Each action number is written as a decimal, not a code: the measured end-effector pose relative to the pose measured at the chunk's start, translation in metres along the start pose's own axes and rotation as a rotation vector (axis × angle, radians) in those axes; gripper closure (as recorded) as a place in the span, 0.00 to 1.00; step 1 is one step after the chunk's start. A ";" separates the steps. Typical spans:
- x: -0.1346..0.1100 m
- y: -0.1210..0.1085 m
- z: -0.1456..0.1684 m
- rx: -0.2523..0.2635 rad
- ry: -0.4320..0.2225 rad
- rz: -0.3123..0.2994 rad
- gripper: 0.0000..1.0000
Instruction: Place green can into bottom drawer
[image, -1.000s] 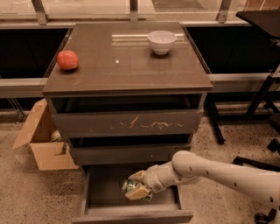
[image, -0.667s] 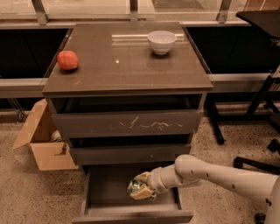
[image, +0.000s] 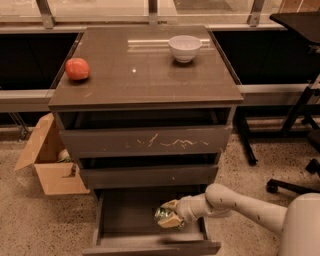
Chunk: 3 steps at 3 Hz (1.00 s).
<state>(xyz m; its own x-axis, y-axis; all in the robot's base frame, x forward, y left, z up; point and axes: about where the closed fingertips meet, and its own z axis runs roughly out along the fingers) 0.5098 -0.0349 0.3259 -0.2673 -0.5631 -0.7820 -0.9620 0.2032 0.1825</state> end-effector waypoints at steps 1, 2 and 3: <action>0.033 -0.027 0.014 -0.006 -0.032 0.042 0.81; 0.055 -0.046 0.023 -0.005 -0.059 0.079 0.58; 0.066 -0.061 0.029 -0.003 -0.080 0.098 0.34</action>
Offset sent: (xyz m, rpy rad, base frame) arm 0.0511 -0.0390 -0.0961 0.0949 0.0780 -0.0990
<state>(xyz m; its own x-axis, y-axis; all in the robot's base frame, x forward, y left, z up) 0.5522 -0.0614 0.2456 -0.3549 -0.4748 -0.8054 -0.9316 0.2519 0.2620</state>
